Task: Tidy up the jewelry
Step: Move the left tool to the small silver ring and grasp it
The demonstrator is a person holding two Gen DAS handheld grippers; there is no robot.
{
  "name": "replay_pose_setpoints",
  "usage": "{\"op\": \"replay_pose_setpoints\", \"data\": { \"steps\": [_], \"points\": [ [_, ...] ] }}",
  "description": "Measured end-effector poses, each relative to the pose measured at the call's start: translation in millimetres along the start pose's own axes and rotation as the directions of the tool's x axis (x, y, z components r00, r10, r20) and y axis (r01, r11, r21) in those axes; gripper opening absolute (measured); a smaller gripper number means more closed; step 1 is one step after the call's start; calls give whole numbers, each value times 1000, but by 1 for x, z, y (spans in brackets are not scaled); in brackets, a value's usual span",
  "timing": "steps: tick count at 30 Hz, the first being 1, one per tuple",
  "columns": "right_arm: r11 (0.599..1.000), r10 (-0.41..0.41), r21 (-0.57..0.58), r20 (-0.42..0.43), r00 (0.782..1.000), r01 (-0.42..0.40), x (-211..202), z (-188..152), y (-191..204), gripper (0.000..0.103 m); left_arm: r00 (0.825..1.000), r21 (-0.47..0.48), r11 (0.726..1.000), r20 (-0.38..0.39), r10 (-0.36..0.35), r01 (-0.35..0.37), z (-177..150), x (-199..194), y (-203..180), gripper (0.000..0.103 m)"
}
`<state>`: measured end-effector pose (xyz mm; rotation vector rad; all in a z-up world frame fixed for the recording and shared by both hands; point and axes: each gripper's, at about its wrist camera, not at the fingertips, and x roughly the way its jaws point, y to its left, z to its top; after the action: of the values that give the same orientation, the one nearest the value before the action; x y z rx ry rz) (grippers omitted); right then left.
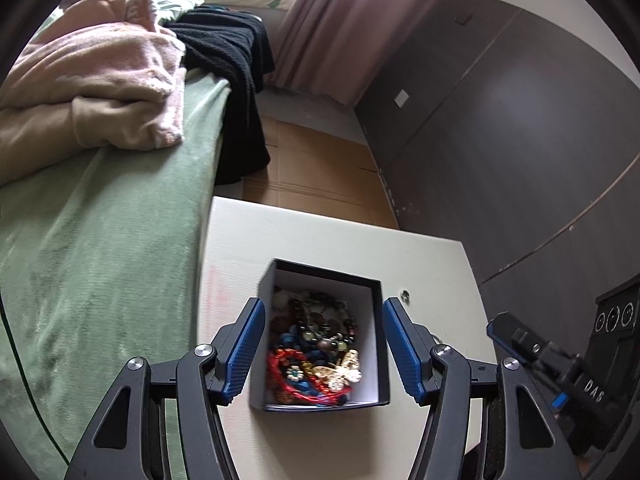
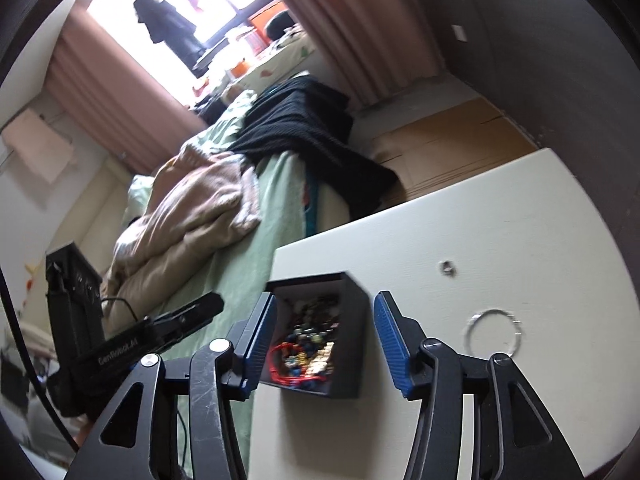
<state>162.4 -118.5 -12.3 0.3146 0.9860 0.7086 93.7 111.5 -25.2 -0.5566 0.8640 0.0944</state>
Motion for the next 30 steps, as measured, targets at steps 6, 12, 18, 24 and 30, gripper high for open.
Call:
{"op": "replay_pose_setpoints", "data": {
  "steps": [6,12,18,24,30],
  "points": [
    [999,-17,51,28,999,16,-26,8,-30,52,1000,47,999,-21,-2,3,-6,13,-26,62],
    [993,-61,106,47,997,56,-48,13,-65,58,999,103,995,-41,-13,17,-11,30,-56,62],
    [985,-102,142,27,994,97,-58,15,-88,58,998,151,988,-59,-19,28,-15,51,-90,62],
    [973,-116,201,-8,993,115,-57,20,-114,58,994,155,987,-109,-17,34,-4,79,-117,58],
    [956,-120,256,-104,987,143,-35,25,-143,58,981,244,969,-177,78,-33,3,114,-145,46]
  ]
}}
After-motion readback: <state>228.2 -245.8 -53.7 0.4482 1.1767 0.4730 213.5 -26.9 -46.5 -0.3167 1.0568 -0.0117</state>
